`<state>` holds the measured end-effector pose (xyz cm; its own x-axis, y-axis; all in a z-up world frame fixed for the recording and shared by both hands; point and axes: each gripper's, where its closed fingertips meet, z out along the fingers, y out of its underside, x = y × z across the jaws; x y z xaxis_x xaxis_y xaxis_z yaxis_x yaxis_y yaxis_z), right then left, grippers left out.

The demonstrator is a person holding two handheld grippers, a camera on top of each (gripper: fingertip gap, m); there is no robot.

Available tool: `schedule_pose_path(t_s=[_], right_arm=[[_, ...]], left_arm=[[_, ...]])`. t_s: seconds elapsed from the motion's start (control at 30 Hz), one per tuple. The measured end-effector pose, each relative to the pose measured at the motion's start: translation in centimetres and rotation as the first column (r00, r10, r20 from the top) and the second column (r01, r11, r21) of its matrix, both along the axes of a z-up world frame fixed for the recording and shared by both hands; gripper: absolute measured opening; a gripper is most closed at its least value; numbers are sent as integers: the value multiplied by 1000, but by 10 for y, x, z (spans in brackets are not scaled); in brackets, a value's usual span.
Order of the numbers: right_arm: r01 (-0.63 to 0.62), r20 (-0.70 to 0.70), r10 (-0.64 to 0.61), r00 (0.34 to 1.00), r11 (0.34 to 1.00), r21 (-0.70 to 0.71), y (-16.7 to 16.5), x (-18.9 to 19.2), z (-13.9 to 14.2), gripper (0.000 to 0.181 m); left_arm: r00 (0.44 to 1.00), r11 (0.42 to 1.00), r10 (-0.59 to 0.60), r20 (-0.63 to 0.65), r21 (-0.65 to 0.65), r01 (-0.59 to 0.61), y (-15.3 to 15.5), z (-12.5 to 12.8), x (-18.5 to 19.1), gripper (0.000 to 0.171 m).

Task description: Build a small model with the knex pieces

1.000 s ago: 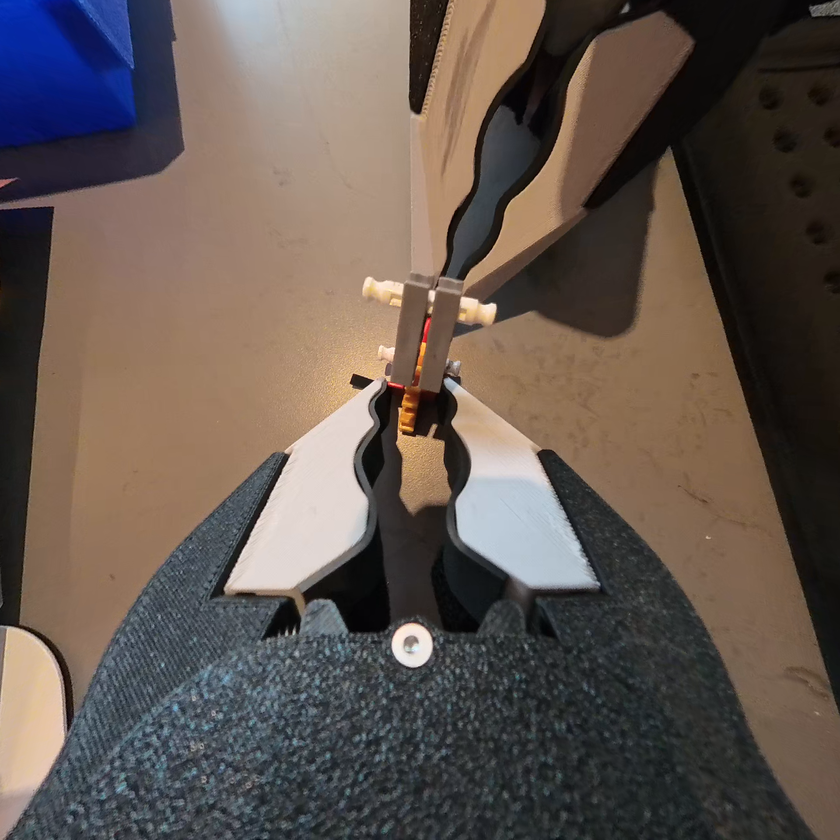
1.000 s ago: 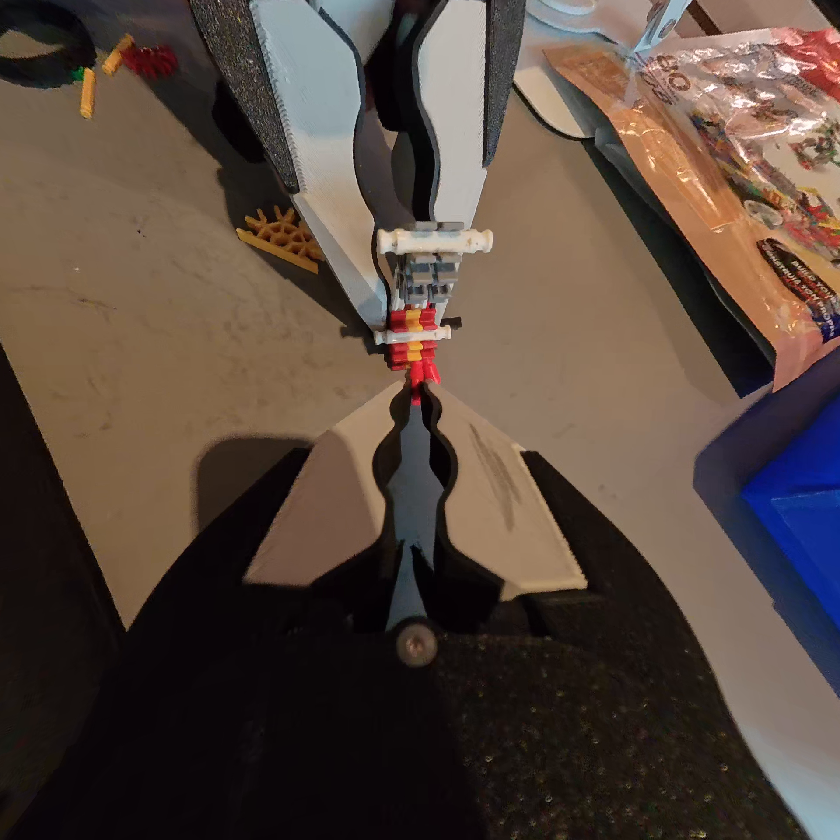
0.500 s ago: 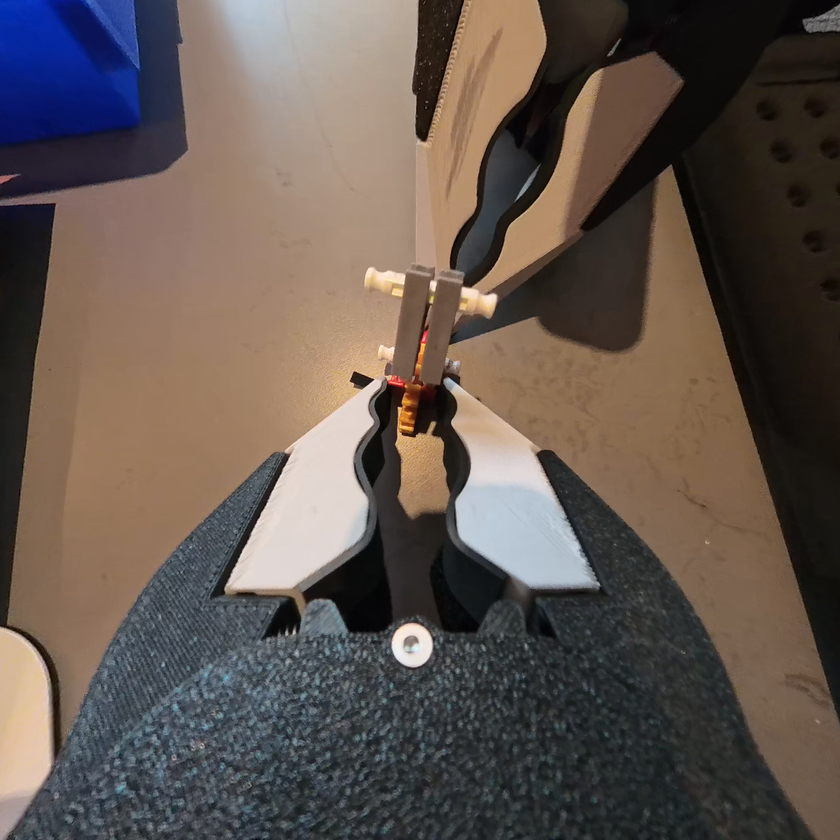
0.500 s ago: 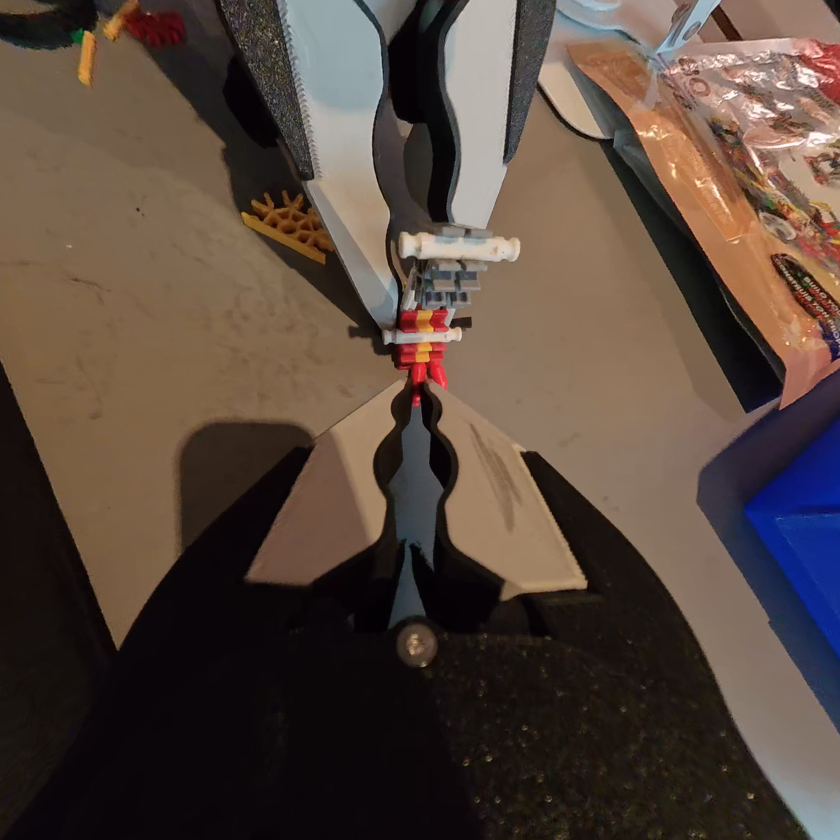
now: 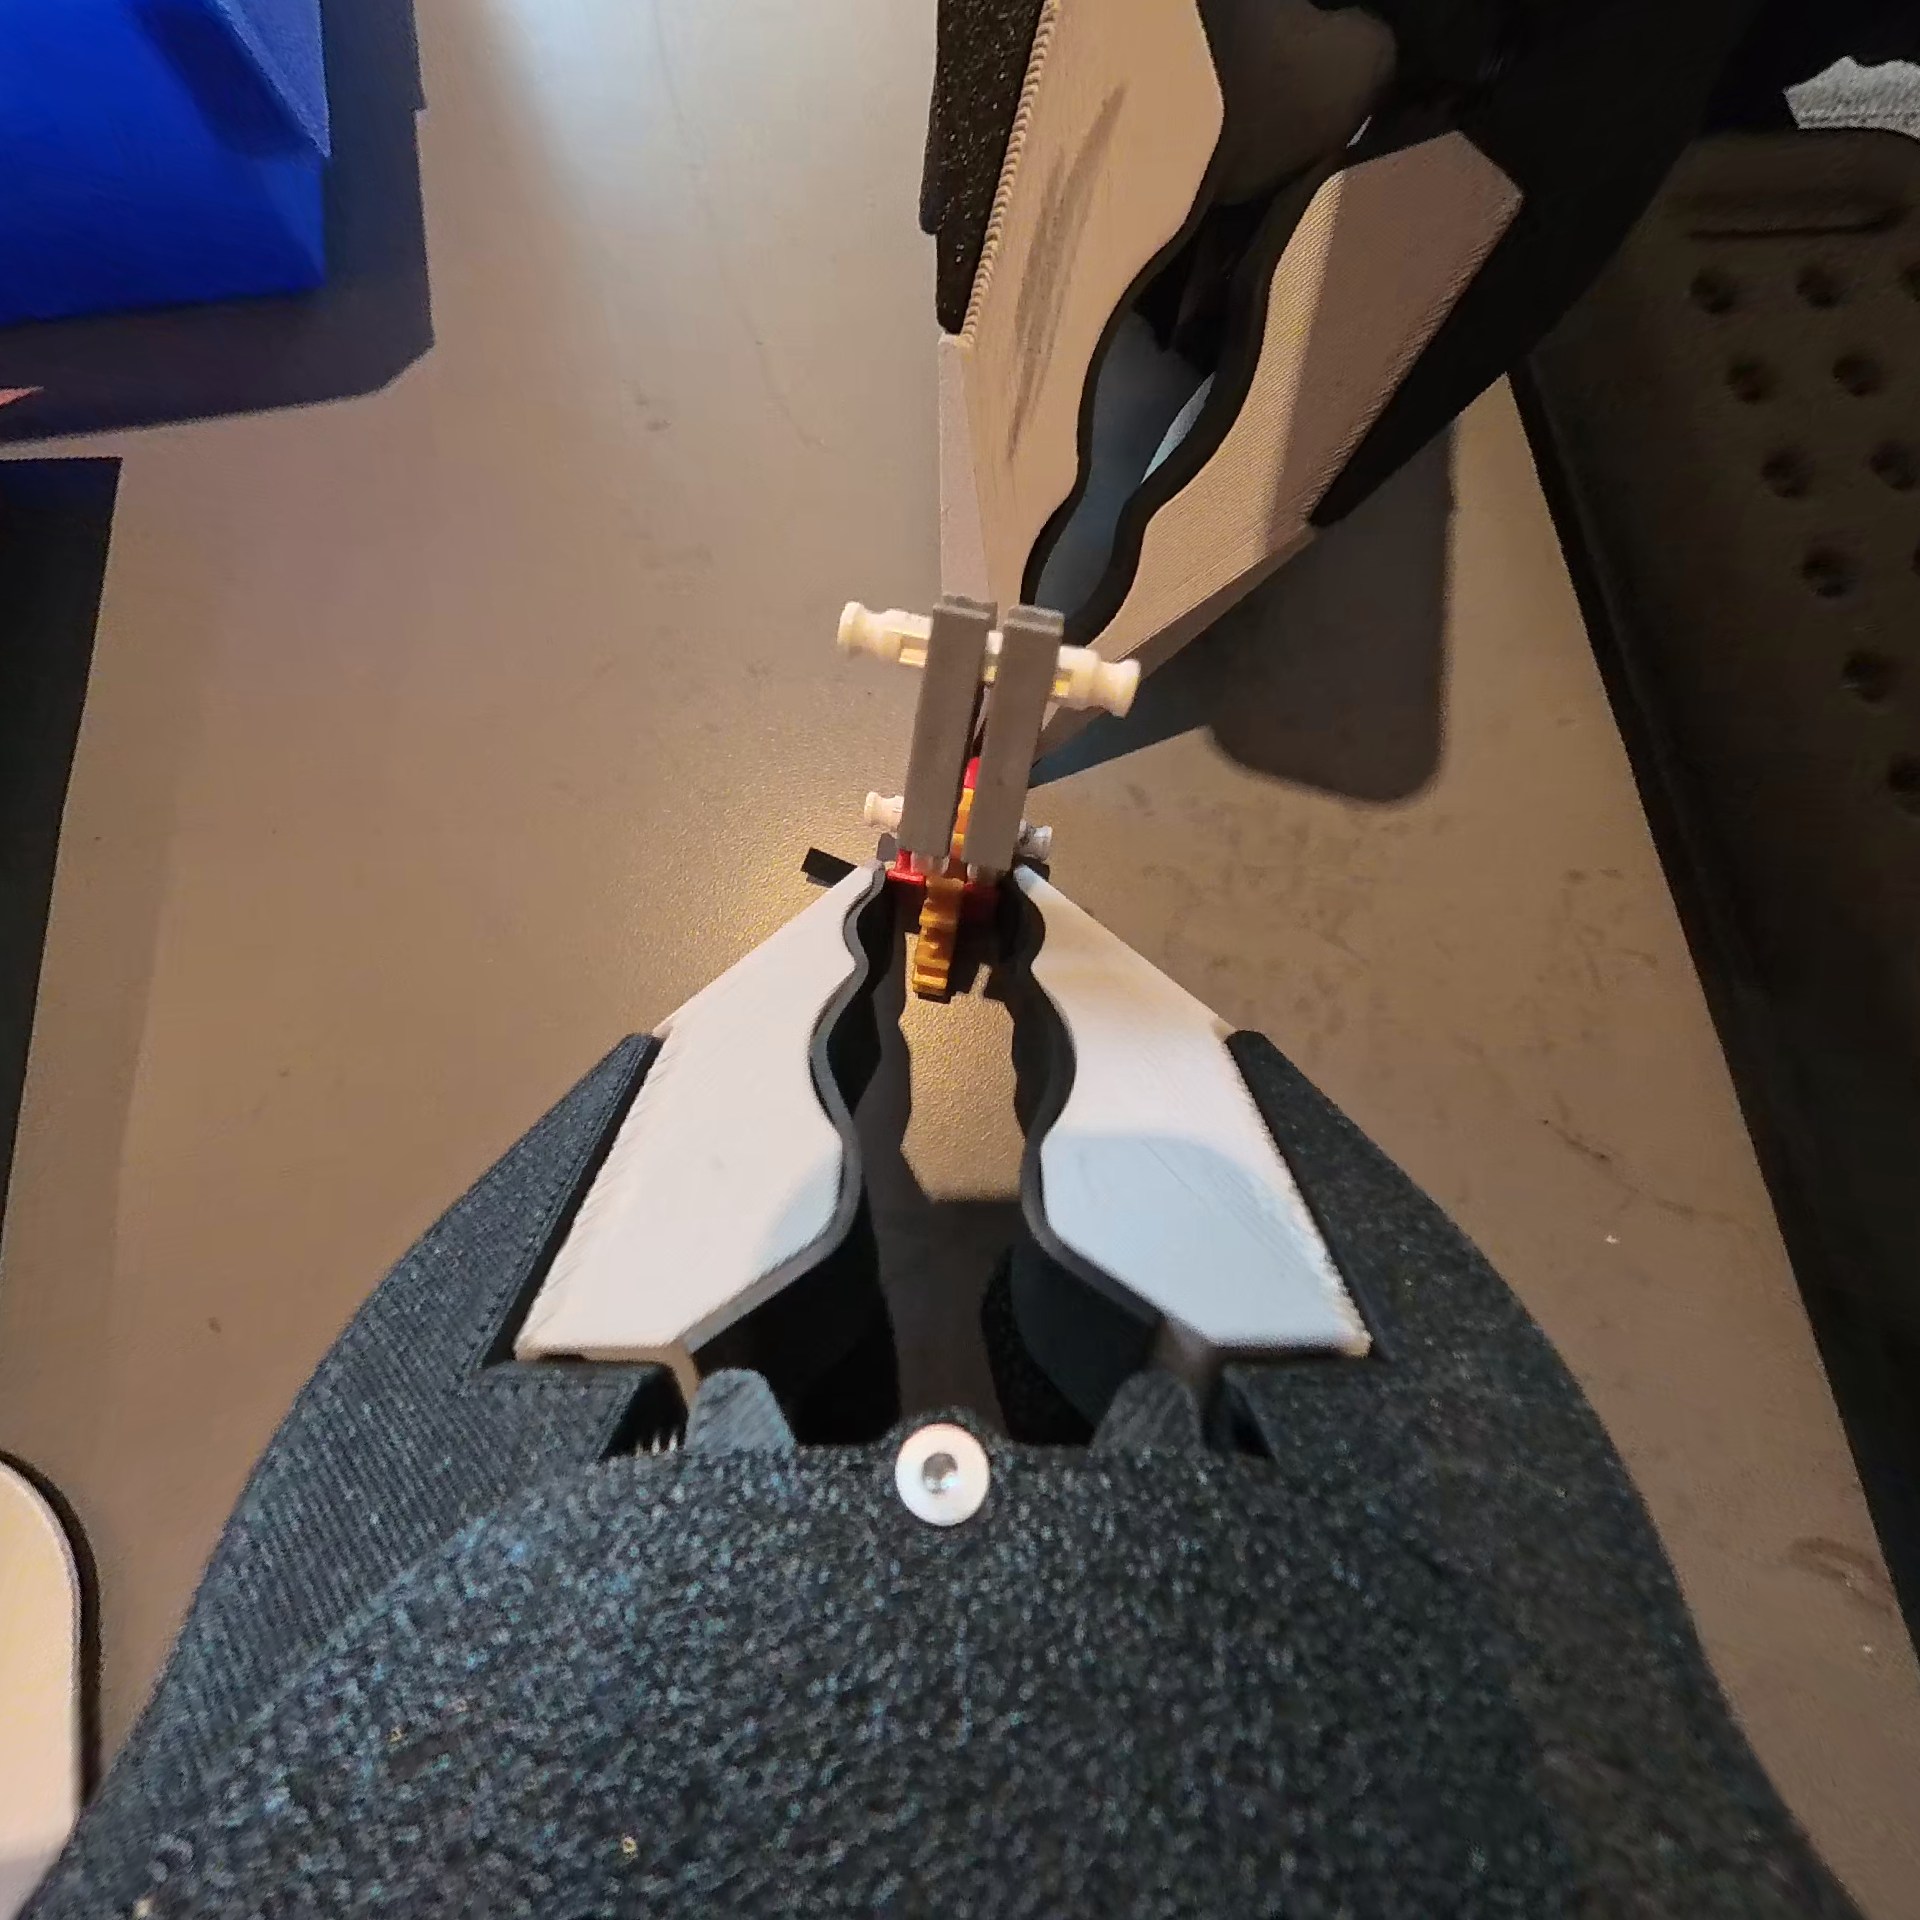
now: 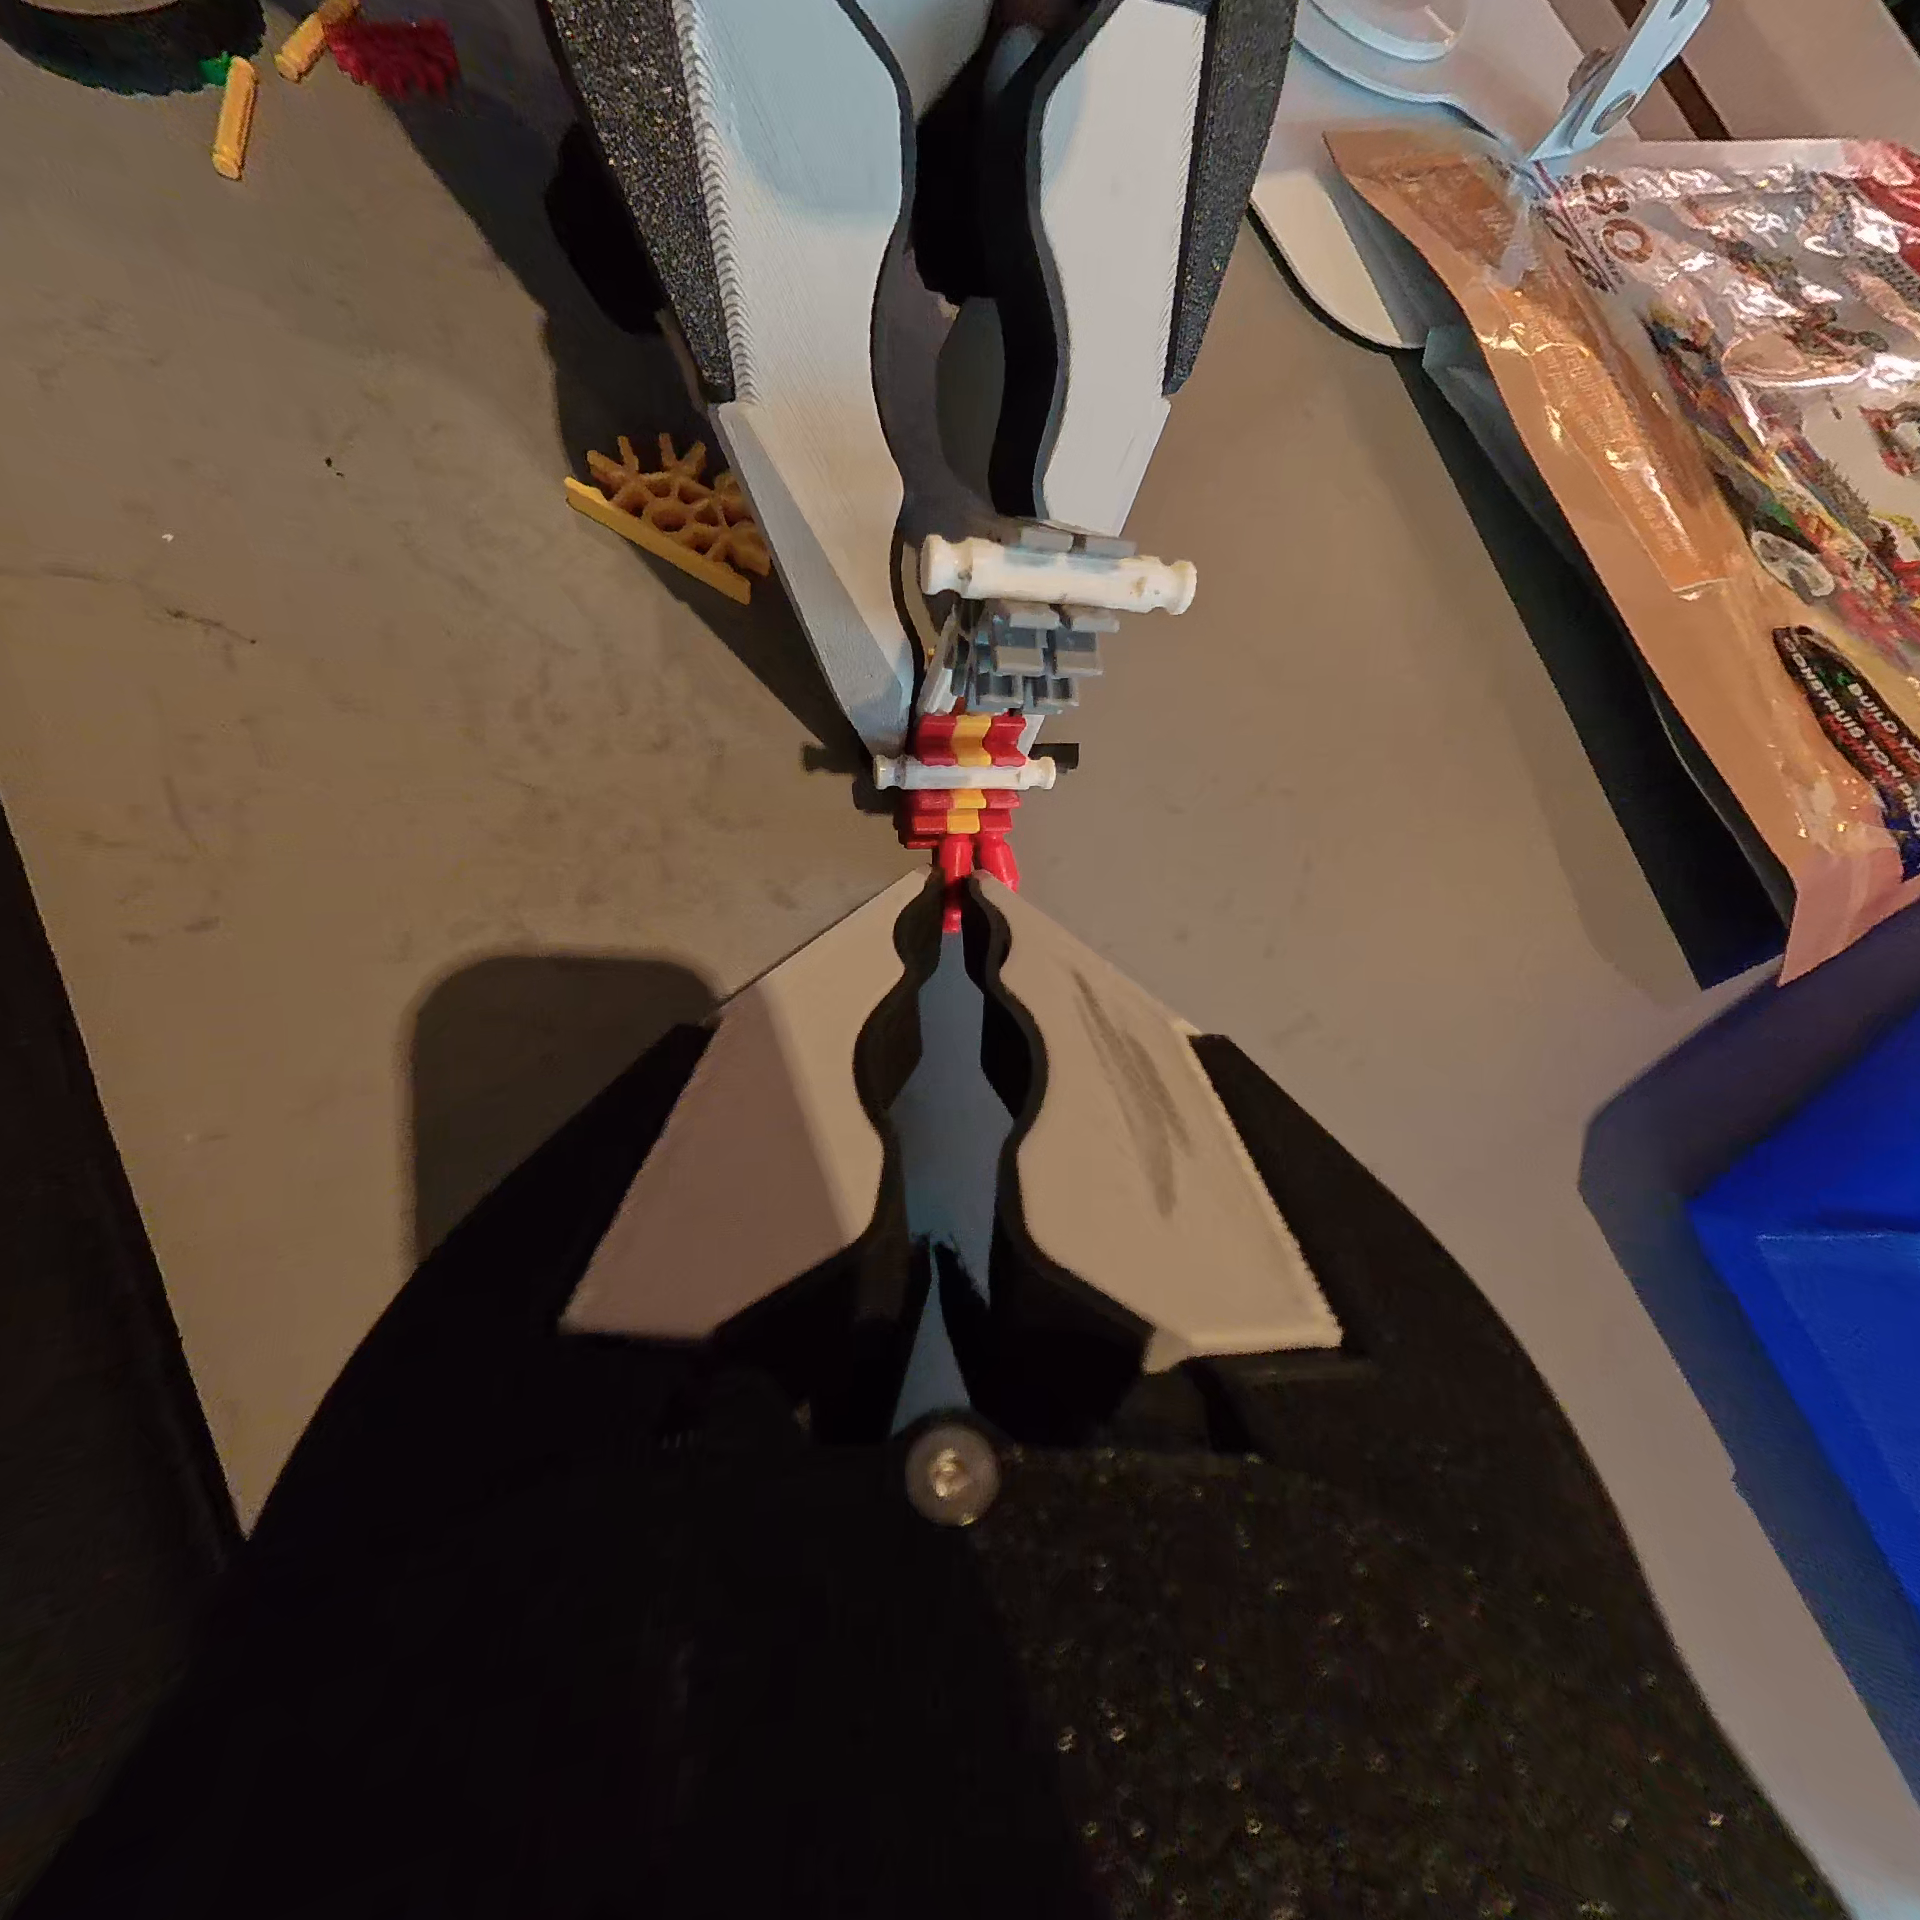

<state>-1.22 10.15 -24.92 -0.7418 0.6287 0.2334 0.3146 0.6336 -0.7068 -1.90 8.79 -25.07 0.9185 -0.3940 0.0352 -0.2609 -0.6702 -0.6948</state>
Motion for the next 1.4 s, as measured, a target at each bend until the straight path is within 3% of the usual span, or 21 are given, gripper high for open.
schedule_pose_path(t_s=[0.97,1.23,1.4], right_arm=[[-68,-39,70,997,997,43,-3,-3,-1,2],[-11,-39,11,999,1000,-4,3,-6,4,4],[-9,-22,9,1000,1000,-15,5,-6,3,4]], left_arm=[[1000,1000,-4,23,15,3,0,0,-1,16],[962,996,44,268,-85,-22,1,4,0,17],[931,992,74,357,-125,-31,2,6,-1,17]])
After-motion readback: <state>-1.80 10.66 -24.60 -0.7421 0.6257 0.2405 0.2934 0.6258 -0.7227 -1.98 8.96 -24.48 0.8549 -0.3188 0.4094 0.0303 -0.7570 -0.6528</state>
